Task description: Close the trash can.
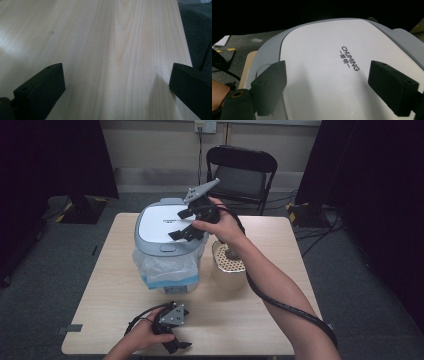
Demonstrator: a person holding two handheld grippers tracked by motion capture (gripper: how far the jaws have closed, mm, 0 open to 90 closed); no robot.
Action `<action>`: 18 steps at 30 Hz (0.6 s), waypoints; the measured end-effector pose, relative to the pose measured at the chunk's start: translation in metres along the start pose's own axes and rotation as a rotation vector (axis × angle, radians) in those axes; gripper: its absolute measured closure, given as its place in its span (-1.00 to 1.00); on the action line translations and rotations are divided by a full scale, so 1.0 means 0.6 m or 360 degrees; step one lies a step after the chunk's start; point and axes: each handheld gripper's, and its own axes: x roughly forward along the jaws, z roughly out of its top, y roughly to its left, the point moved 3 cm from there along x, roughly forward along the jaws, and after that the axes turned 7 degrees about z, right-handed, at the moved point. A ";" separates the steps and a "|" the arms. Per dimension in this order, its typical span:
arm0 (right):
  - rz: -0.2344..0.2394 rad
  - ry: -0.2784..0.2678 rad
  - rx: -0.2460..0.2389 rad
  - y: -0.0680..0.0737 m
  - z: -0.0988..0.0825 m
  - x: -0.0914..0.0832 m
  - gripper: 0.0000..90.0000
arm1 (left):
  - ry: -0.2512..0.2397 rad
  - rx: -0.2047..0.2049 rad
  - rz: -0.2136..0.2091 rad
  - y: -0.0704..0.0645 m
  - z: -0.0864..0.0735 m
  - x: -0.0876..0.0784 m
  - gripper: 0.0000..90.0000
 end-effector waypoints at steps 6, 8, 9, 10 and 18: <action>0.0010 -0.0005 0.0014 0.006 -0.002 -0.008 -0.68 | 0.0000 -0.0001 -0.0002 0.000 0.000 0.000 -1.00; 0.0011 -0.0013 0.0018 0.009 -0.004 -0.013 -0.68 | -0.0003 0.0019 0.0022 0.001 0.000 -0.001 -1.00; 0.0012 -0.0013 0.0022 0.010 -0.006 -0.016 -0.68 | -0.0005 0.0021 0.0023 0.002 0.000 -0.001 -1.00; 0.0011 -0.0007 0.0023 0.011 -0.008 -0.021 -0.68 | -0.0005 0.0020 0.0023 0.002 0.000 -0.001 -1.00; -0.0023 0.0007 0.0042 0.021 -0.024 -0.051 -0.68 | -0.0011 0.0018 0.0023 0.001 0.000 0.000 -1.00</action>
